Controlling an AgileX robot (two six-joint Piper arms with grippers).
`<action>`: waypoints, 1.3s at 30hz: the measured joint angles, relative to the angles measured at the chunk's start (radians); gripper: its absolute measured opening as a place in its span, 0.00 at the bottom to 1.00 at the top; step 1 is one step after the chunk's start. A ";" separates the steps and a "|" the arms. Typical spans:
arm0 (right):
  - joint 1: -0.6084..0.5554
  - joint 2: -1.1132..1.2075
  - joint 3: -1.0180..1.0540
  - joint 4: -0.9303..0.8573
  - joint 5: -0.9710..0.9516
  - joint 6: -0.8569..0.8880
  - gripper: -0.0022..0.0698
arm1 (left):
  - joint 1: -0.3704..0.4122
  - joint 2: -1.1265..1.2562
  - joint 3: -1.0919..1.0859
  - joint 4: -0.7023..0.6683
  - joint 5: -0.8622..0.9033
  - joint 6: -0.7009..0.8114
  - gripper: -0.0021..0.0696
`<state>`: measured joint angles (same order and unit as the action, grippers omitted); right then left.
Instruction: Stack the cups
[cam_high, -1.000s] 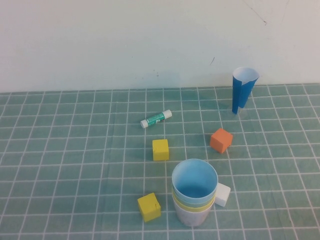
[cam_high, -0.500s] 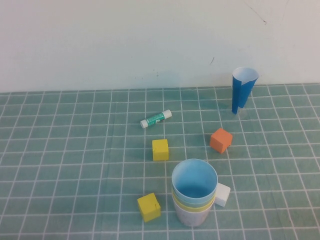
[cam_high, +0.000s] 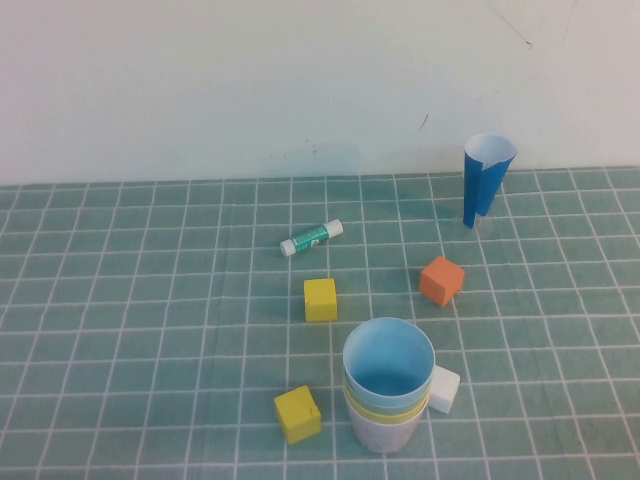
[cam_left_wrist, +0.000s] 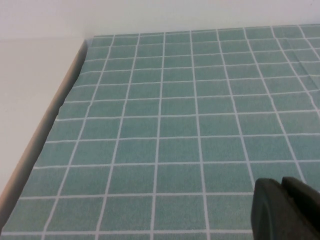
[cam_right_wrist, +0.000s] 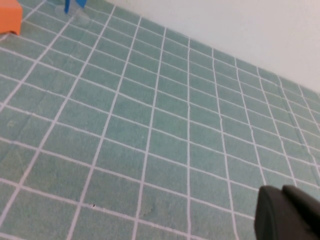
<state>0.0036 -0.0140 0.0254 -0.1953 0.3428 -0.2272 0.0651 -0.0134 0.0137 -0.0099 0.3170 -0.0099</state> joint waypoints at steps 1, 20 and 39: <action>0.000 0.000 0.000 0.000 0.000 0.000 0.03 | -0.007 0.000 0.000 0.000 0.000 0.002 0.03; 0.000 0.000 0.000 0.000 0.000 0.000 0.03 | -0.028 0.000 0.000 -0.002 0.002 0.002 0.03; 0.000 0.000 0.000 0.000 0.000 0.000 0.03 | -0.028 0.000 0.000 -0.002 0.002 0.002 0.03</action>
<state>0.0036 -0.0140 0.0254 -0.1953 0.3433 -0.2272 0.0371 -0.0134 0.0137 -0.0122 0.3194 -0.0082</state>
